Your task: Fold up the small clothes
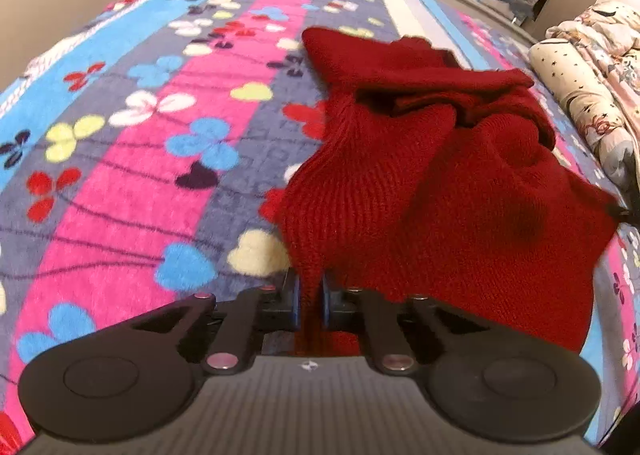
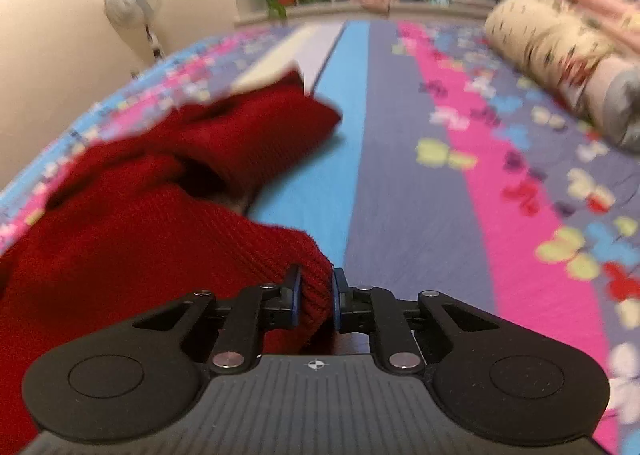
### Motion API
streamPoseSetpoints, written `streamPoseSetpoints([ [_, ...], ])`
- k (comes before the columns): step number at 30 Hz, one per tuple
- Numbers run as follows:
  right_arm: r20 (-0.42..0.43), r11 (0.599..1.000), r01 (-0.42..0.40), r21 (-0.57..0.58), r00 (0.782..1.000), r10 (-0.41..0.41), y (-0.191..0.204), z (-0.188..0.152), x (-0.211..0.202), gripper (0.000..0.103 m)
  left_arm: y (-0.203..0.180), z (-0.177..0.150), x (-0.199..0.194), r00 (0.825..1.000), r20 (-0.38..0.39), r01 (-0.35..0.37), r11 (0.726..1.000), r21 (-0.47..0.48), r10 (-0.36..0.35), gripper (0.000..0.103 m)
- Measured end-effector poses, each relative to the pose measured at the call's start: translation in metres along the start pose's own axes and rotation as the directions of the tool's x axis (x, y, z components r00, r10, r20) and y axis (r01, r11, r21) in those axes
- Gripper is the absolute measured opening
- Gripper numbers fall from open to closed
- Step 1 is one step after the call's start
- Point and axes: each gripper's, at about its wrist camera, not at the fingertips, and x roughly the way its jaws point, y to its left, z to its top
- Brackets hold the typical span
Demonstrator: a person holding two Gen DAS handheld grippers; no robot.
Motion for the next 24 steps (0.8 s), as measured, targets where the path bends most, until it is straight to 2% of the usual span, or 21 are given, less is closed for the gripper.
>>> streamPoseSetpoints([
  [2,0.042,0.999,-0.013,0.032,0.999,0.012,-0.007,0.006,-0.043,0.013,0.001,0.001,-0.009,0.999,0.029,0.019,1.000,-0.016,-0.018,0.008],
  [5,0.079,1.000,-0.009,0.028,0.997,0.007,-0.016,-0.001,-0.107,0.012,0.003,-0.001,-0.036,0.993,0.088,0.087,0.996,-0.028,-0.084,0.007],
  [7,0.075,0.999,0.007,0.049,0.997,-0.011,-0.026,-0.014,-0.146,0.011,0.005,-0.007,-0.055,0.986,0.114,0.121,0.993,-0.012,-0.119,0.006],
  [9,0.028,0.996,0.047,0.079,0.998,-0.050,-0.038,-0.032,-0.166,0.011,0.008,-0.015,-0.064,0.987,0.100,0.124,0.992,-0.010,-0.122,0.006],
  [11,-0.093,0.989,0.114,0.099,0.990,-0.105,-0.051,-0.052,-0.164,0.011,0.010,-0.023,-0.064,0.993,0.057,0.102,0.995,-0.002,-0.102,0.006],
  [12,-0.172,0.984,0.156,0.089,0.975,-0.139,-0.056,-0.060,-0.156,0.011,0.009,-0.025,-0.061,0.997,0.033,0.072,0.997,0.012,-0.073,0.000],
  [13,-0.239,0.982,0.180,0.064,0.958,-0.160,-0.056,-0.065,-0.146,0.011,0.009,-0.026,-0.056,1.000,0.013,-0.004,0.999,0.041,0.003,0.000],
  [14,-0.296,0.982,0.188,0.016,0.939,-0.175,-0.054,-0.069,-0.134,0.011,0.007,-0.028,-0.051,0.996,-0.002,-0.093,0.992,0.080,0.094,0.000],
  [15,-0.330,0.982,0.186,-0.007,0.927,-0.178,-0.050,-0.070,-0.123,0.013,0.009,-0.029,-0.045,0.989,-0.025,-0.141,0.986,0.094,0.144,0.000],
  [16,-0.349,0.979,0.204,-0.012,0.916,-0.195,-0.048,-0.071,-0.114,0.014,0.012,-0.028,-0.044,0.992,-0.033,-0.117,0.990,0.077,0.119,0.001],
  [17,-0.335,0.974,0.227,-0.014,0.917,-0.218,-0.045,-0.070,-0.107,0.015,0.014,-0.025,-0.047,0.999,-0.017,-0.043,0.998,0.041,0.044,0.001],
  [18,-0.299,0.972,0.233,-0.027,0.926,-0.231,-0.041,-0.069,-0.104,0.015,0.013,-0.023,-0.051,1.000,0.007,0.024,0.999,0.024,-0.024,0.002],
  [20,-0.220,0.969,0.238,-0.074,0.943,-0.248,-0.033,-0.066,-0.096,0.018,0.004,-0.021,-0.051,0.992,0.001,0.128,0.991,0.023,-0.128,0.014],
  [21,-0.191,0.966,0.239,-0.098,0.948,-0.254,-0.030,-0.065,-0.091,0.024,-0.003,-0.022,-0.046,0.986,-0.030,0.163,0.986,0.032,-0.162,0.029],
  [22,-0.183,0.965,0.237,-0.113,0.950,-0.254,-0.031,-0.063,-0.086,0.031,-0.009,-0.024,-0.041,0.983,-0.062,0.178,0.983,0.051,-0.175,0.042],
  [24,-0.197,0.964,0.231,-0.130,0.947,-0.254,-0.032,-0.062,-0.075,0.038,-0.023,-0.029,-0.027,0.977,-0.147,0.173,0.979,0.108,-0.156,0.054],
])
